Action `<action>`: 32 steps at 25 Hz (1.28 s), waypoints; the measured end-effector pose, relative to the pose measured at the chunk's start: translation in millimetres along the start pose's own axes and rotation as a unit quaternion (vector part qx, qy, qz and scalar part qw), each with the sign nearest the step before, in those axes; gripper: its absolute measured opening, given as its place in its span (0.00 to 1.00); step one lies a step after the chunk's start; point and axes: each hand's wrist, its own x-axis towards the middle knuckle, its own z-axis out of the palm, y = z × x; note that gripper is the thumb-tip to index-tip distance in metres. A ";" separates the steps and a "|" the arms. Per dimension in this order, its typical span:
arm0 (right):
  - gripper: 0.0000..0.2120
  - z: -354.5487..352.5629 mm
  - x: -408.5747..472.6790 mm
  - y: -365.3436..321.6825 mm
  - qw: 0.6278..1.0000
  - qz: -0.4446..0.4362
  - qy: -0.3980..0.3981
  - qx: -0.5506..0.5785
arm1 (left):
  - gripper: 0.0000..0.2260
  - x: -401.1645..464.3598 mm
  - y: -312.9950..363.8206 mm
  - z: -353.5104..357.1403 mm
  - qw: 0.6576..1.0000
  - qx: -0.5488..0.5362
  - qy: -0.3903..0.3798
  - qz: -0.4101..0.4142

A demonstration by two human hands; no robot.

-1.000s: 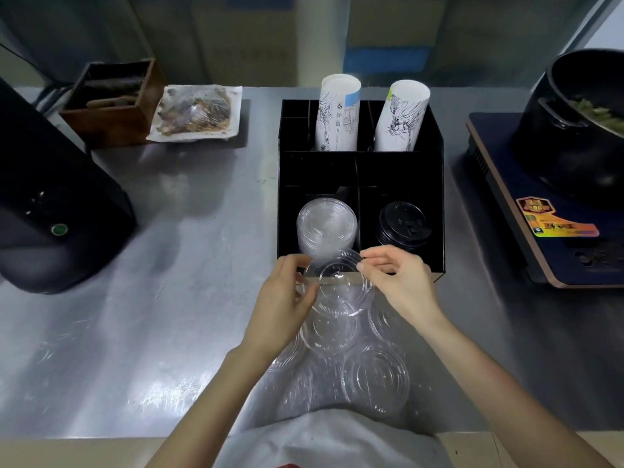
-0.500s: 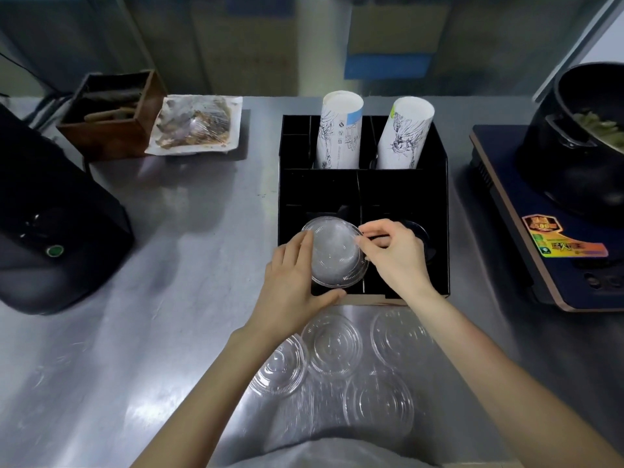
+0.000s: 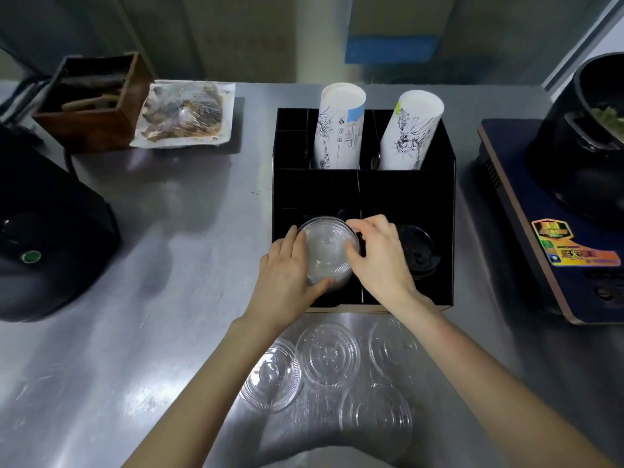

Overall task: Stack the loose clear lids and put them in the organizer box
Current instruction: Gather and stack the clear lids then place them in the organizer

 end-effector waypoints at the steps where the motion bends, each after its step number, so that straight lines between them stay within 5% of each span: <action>1: 0.14 1.2 -1.1 -0.5 1.000 -0.010 -0.005 -0.018 | 0.34 -0.2 0.0 0.4 1.000 0.000 -0.002 -0.002; 12: 0.13 -0.8 -10.1 -0.1 0.994 -0.045 -0.020 -0.099 | 0.34 -2.1 3.2 -0.2 1.000 0.001 0.007 0.017; 22: 0.13 -8.0 -34.4 -6.4 0.997 -0.080 -0.007 -0.015 | 0.27 -27.5 -7.1 -9.9 0.996 -0.039 0.070 0.040; 32: 0.15 26.1 -77.4 -22.5 0.971 -0.193 -0.137 0.038 | 0.31 -85.4 -49.7 -1.3 0.997 -0.048 0.051 -0.023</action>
